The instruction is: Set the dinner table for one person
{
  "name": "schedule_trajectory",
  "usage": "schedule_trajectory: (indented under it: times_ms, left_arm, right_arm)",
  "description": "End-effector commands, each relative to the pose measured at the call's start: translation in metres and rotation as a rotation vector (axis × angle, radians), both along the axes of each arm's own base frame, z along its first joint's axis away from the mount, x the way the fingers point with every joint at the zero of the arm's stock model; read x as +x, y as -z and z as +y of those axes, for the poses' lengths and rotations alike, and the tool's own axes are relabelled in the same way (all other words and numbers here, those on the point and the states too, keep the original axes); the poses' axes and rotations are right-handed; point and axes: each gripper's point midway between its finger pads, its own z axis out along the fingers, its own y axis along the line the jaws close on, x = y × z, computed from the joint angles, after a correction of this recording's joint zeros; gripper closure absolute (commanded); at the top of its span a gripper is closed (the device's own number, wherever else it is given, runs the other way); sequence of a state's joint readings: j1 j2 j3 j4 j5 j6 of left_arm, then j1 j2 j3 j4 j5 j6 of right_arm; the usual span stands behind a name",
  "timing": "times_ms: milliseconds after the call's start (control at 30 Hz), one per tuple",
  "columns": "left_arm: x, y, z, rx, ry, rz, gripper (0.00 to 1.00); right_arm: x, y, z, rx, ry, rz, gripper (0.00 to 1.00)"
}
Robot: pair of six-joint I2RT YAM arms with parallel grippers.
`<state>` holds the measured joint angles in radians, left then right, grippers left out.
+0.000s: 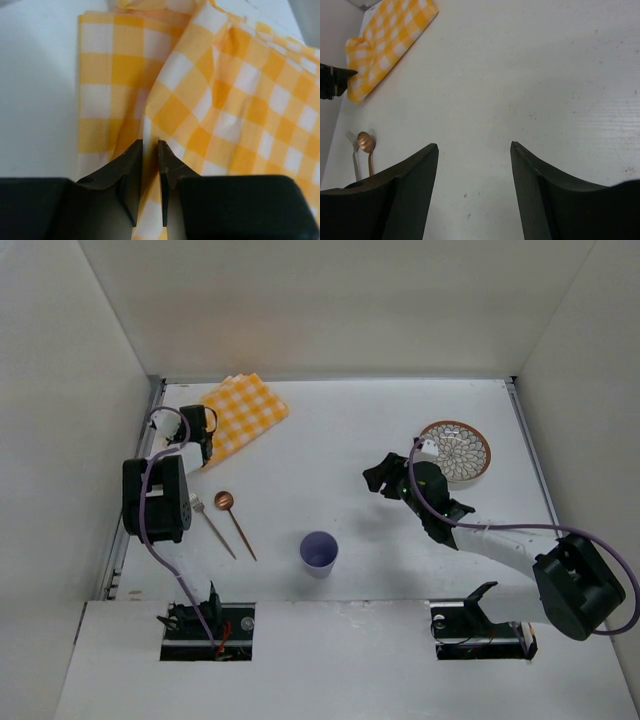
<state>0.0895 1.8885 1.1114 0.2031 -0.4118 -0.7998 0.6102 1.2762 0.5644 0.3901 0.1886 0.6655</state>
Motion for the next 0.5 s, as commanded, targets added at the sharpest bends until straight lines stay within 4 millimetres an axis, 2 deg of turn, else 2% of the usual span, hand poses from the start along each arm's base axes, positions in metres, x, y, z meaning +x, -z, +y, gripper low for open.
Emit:
schedule_trajectory:
  times_ms: [0,200,367,467]
  left_arm:
    - [0.02,-0.019,-0.038,-0.047,0.084,-0.076,0.86]
    - [0.007,-0.017,-0.112,-0.161,0.196,-0.135,0.87]
    - [0.004,-0.022,-0.194,-0.229,0.363,-0.192,0.87]
    - [0.003,-0.026,-0.228,-0.237,0.437,-0.206,0.81]
  right_arm:
    - [0.009,-0.024,0.002,0.025,0.011,-0.068,0.34]
    - [0.011,-0.018,0.001,0.015,0.015,-0.056,0.34]
    - [0.011,-0.02,0.001,0.013,0.016,-0.061,0.34]
    - [0.011,-0.02,-0.004,0.013,0.029,-0.064,0.34]
